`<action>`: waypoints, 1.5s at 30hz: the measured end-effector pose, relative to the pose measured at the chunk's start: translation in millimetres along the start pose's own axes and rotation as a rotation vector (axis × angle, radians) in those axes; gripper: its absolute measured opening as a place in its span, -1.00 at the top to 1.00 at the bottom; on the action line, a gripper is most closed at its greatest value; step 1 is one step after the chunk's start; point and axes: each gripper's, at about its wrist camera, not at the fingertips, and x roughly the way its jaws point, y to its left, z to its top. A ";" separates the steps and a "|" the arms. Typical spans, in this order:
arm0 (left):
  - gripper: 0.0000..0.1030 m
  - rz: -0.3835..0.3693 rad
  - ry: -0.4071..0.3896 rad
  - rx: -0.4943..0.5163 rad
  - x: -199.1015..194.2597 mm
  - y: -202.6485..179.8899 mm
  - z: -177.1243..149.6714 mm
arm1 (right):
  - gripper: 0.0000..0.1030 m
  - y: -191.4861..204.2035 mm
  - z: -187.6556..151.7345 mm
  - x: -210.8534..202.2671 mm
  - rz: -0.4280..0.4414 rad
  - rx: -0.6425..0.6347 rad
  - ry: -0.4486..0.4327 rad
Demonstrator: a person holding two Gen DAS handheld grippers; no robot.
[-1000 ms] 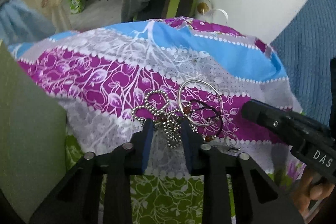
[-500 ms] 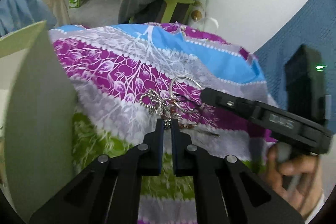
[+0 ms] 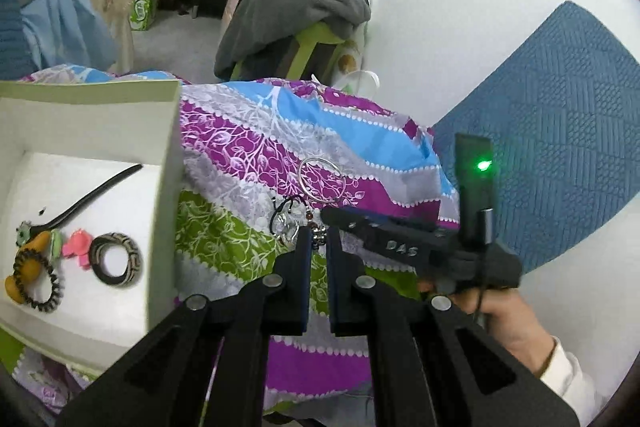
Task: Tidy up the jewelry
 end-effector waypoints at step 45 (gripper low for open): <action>0.88 0.033 -0.053 -0.013 -58.4 14.3 9.9 | 0.95 88.9 -39.3 -86.8 -0.315 -0.085 -0.210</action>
